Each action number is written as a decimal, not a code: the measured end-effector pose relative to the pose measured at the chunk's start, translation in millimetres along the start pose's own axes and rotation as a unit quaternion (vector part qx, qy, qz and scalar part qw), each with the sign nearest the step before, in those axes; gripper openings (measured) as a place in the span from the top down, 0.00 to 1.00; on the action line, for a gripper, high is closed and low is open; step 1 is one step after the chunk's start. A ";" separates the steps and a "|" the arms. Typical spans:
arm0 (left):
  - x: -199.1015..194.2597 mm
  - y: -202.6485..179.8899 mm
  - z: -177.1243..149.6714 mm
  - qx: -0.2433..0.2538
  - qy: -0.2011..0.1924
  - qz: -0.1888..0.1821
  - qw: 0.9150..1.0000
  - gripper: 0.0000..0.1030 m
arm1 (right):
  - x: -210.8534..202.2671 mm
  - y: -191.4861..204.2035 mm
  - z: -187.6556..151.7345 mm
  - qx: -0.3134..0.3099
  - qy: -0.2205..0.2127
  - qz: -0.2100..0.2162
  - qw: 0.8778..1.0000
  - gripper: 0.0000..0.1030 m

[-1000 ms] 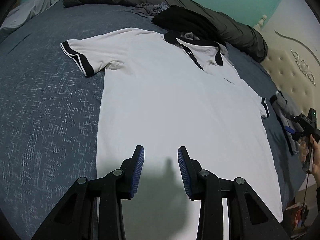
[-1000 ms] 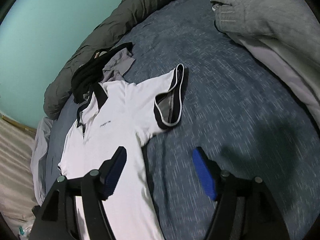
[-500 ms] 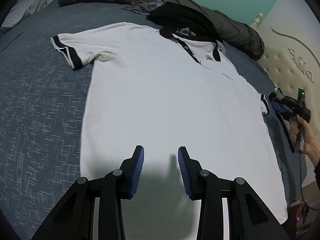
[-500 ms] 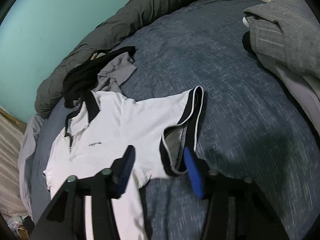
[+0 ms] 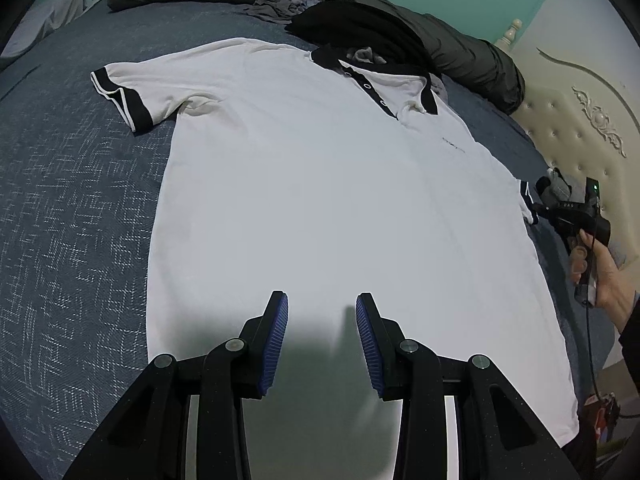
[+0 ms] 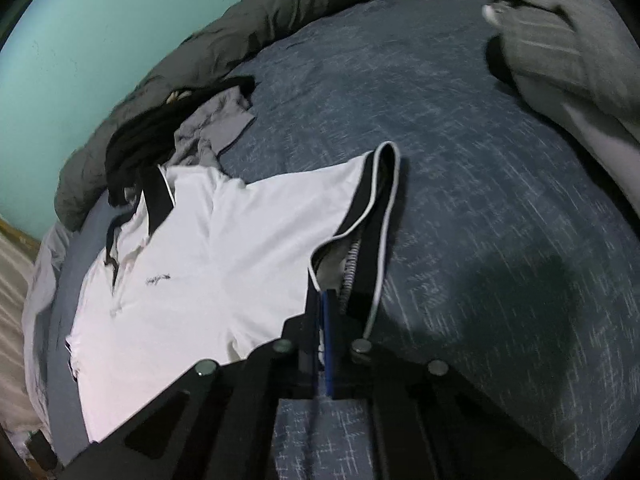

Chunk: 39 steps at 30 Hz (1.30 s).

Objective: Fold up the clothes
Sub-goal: 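Move the right tool to the black-trimmed sleeve cuff, then grasp the sleeve cuff with the right tool and lift it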

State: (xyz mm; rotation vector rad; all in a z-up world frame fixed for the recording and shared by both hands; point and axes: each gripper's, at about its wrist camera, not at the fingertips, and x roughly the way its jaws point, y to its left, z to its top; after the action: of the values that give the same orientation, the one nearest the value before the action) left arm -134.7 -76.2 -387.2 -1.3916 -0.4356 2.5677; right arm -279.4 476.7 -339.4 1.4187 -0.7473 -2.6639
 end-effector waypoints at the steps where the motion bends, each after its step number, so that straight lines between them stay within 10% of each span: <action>1: -0.2 -0.3 -0.2 0.001 0.000 0.000 1.000 0.62 | -2.6 -3.1 -2.5 0.008 -0.004 0.002 1.000 0.99; 17: -1.0 4.6 -1.5 -0.005 0.000 -0.002 1.000 0.62 | 4.5 -16.5 -10.9 0.027 -0.009 -0.031 0.999 0.95; 25: -0.2 5.3 0.4 -0.004 0.000 -0.004 1.000 0.62 | -3.0 -29.6 14.5 0.072 -0.063 -0.007 0.995 0.46; 39: 5.6 10.9 -0.2 -0.007 0.006 0.002 1.000 0.62 | 33.0 -33.9 61.6 0.040 -0.061 -0.038 0.997 0.48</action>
State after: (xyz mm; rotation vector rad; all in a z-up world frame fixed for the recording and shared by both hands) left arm -137.9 -84.7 -395.4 -1.4124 -0.4493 2.5638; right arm -340.8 522.9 -350.6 1.3392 -0.8336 -2.8308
